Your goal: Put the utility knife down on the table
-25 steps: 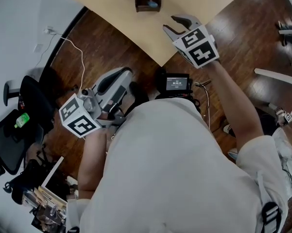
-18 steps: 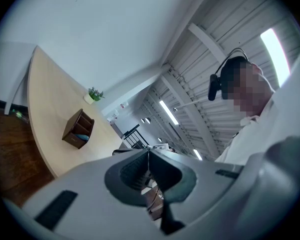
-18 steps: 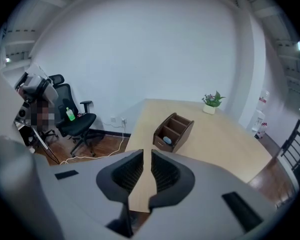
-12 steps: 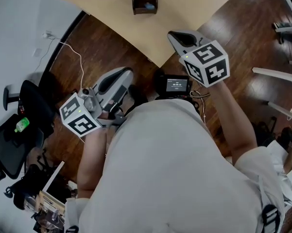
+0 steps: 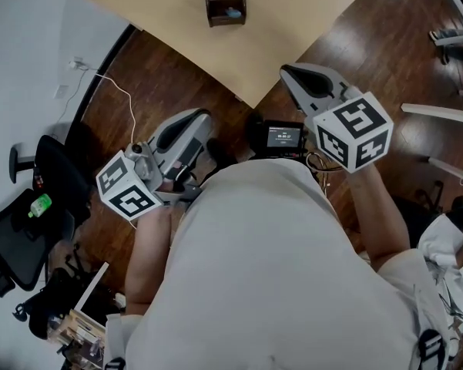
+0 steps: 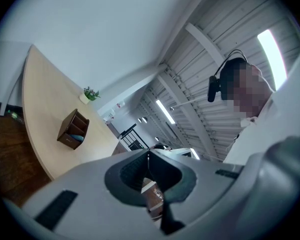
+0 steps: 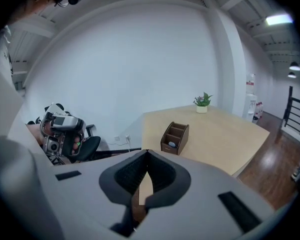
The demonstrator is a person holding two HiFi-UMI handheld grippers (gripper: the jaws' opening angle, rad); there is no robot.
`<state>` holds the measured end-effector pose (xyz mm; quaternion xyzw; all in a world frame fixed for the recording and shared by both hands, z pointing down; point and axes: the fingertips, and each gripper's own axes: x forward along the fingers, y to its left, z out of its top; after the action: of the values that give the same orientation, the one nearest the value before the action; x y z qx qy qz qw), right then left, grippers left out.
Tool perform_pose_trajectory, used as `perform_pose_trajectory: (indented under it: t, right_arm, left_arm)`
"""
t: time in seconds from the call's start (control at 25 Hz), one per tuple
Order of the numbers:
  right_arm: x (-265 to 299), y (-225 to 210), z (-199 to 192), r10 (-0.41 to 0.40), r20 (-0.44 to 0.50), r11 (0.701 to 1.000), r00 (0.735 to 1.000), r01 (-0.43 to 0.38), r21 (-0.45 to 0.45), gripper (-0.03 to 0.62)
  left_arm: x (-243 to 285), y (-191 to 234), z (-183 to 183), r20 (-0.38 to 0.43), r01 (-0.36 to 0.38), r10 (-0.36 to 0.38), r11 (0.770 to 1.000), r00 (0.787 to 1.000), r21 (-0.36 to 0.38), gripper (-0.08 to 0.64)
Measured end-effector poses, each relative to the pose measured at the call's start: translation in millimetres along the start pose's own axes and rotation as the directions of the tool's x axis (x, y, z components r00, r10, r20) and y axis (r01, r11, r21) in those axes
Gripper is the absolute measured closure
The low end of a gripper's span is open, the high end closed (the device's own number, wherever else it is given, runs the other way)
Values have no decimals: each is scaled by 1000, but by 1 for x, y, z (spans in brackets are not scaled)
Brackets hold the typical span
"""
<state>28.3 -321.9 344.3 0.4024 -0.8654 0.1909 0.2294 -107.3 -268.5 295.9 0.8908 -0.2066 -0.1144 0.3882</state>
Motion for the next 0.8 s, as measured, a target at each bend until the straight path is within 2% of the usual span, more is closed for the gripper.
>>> perform_pose_trajectory:
  t: [0.56, 0.8]
  right_arm:
    - [-54, 4, 4, -65, 47, 997, 997, 63, 49, 591]
    - [-60, 9, 12, -94, 87, 996, 992, 93, 15, 591]
  left_arm:
    - [3, -8, -2, -37, 30, -30, 1000, 999, 9, 557]
    - [3, -6, -3, -48, 44, -43, 999, 998, 18, 557]
